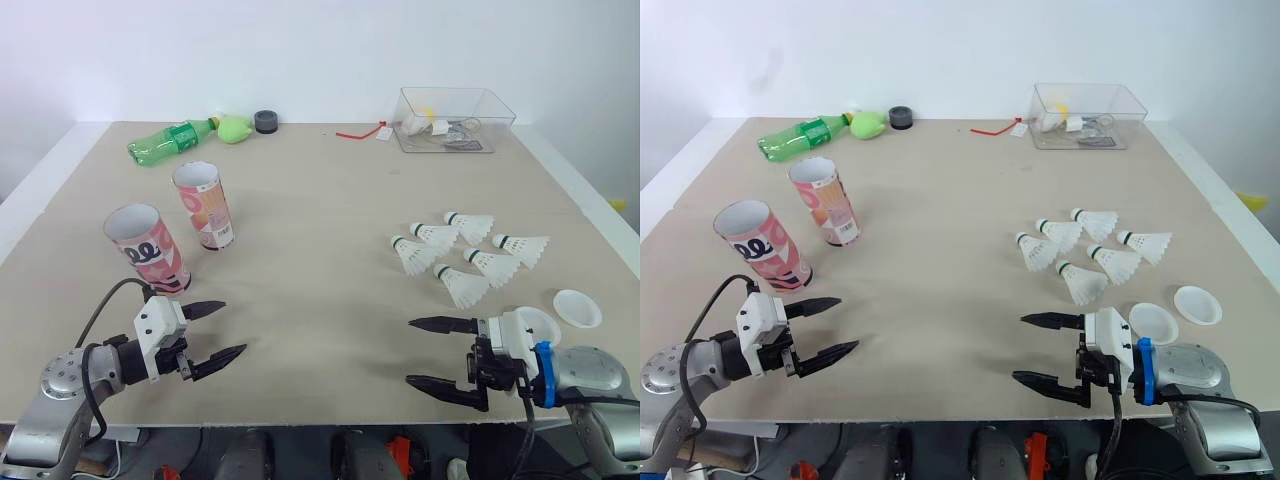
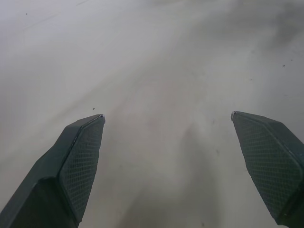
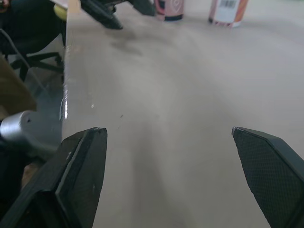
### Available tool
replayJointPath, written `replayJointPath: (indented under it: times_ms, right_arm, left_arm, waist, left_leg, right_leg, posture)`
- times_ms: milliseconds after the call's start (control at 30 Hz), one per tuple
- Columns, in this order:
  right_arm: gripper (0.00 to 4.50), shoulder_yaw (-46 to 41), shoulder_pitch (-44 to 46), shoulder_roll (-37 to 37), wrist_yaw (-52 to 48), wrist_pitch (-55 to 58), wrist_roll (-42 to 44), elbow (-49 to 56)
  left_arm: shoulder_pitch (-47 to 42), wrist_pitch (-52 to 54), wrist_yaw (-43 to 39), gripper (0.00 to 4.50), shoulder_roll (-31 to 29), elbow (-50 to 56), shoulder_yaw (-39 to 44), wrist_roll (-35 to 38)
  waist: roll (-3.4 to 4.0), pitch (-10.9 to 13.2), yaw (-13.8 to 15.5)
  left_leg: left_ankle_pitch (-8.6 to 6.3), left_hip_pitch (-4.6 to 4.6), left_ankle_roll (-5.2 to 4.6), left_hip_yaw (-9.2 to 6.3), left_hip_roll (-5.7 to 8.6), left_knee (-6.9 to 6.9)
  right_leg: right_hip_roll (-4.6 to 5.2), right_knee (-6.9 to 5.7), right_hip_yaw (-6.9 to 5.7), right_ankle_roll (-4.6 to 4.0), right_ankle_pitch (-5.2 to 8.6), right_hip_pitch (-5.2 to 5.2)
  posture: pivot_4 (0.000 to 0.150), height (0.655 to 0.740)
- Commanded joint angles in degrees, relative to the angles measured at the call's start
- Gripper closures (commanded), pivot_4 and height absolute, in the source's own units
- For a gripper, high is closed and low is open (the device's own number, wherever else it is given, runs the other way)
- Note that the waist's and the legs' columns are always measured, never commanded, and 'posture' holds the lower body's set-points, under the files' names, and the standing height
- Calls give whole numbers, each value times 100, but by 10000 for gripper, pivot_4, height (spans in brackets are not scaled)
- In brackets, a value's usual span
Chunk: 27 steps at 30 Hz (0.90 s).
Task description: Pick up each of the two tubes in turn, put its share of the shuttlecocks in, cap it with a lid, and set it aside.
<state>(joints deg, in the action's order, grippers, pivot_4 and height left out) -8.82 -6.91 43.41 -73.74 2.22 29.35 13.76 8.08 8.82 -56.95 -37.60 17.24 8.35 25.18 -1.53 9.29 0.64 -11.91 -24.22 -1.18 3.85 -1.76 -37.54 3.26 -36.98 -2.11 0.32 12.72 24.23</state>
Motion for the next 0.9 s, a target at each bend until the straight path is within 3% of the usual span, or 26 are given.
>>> replayJointPath:
  times_ms: [33,167,267,500,633,767,900]
  right_arm:
    - [0,-8,62,20,-21,-14,86,82]
    - [0,-60,67,-67,111,116,190,105]
    - [0,45,240,-213,407,349,205,189]
    - [0,785,1068,-792,1162,1065,67,275]
    - [0,1228,1681,-1145,1234,874,-329,-198]
    - [0,1589,2333,-1481,1358,862,-627,-609]
    - [0,1730,2815,-1687,1389,824,-801,-1021]
  left_arm:
    - [-34,-96,-62,957,-63,83,-13,-2]
    - [-25,-31,142,957,45,151,56,19]
    - [145,160,896,957,404,512,328,112]
    - [1573,383,2374,957,1309,1742,757,-98]
    - [2008,267,3056,957,1826,1998,811,-358]
    - [2018,187,3707,957,2313,1880,944,-557]
    - [1694,245,3939,957,2405,1568,1019,-538]
  waist:
    - [0,0,0]
    - [0,0,0]
    - [-1,0,-3]
    - [-9,2,-21]
    - [-11,3,1]
    - [-12,2,-9]
    - [-13,2,-8]
  left_leg:
    - [0,0,0,0,0,0]
    - [0,1,0,-1,0,0]
    - [0,1,0,0,0,0]
    - [-5,3,9,2,-8,1]
    - [-5,2,8,-4,-4,-2]
    - [-4,2,7,-7,-3,-6]
    - [-3,0,5,-10,-5,-6]
  right_leg:
    - [0,0,0,0,0,0]
    - [0,0,0,0,0,-1]
    - [1,0,1,0,0,-1]
    - [-4,-1,7,-6,3,1]
    - [-5,-1,2,-4,3,-1]
    - [-5,-1,-1,0,0,-2]
    - [-21,-2,1,-1,0,0]
  posture:
    - [1500,7400]
    - [1500,7400]
    - [1500,7400]
    - [1500,7400]
    - [1500,7400]
    - [1500,7400]
    - [1500,7400]
